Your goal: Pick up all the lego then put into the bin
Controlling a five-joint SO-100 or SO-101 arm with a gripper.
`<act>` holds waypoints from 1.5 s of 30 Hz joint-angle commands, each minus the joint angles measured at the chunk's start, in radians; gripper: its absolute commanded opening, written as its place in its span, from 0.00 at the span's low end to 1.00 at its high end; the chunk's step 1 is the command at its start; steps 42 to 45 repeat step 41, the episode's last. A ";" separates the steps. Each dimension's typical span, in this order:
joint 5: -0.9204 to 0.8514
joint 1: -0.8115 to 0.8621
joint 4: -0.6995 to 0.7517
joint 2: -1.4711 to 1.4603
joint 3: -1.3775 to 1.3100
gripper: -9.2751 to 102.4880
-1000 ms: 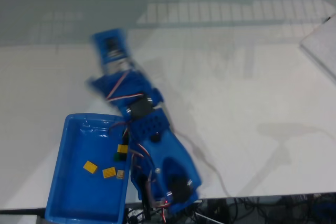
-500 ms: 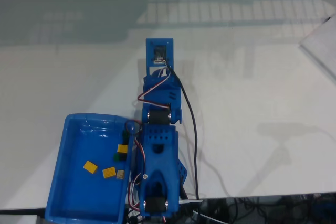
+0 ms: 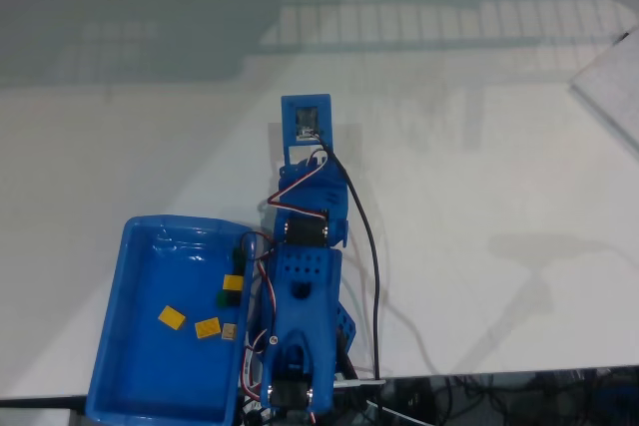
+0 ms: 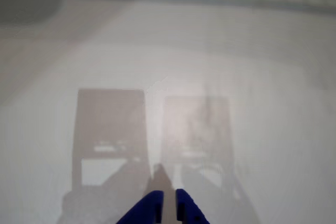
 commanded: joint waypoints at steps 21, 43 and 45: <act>-0.028 0.020 0.261 -0.031 0.037 0.08; -0.114 0.040 0.273 -0.130 0.037 0.08; -0.114 0.040 0.273 -0.130 0.037 0.08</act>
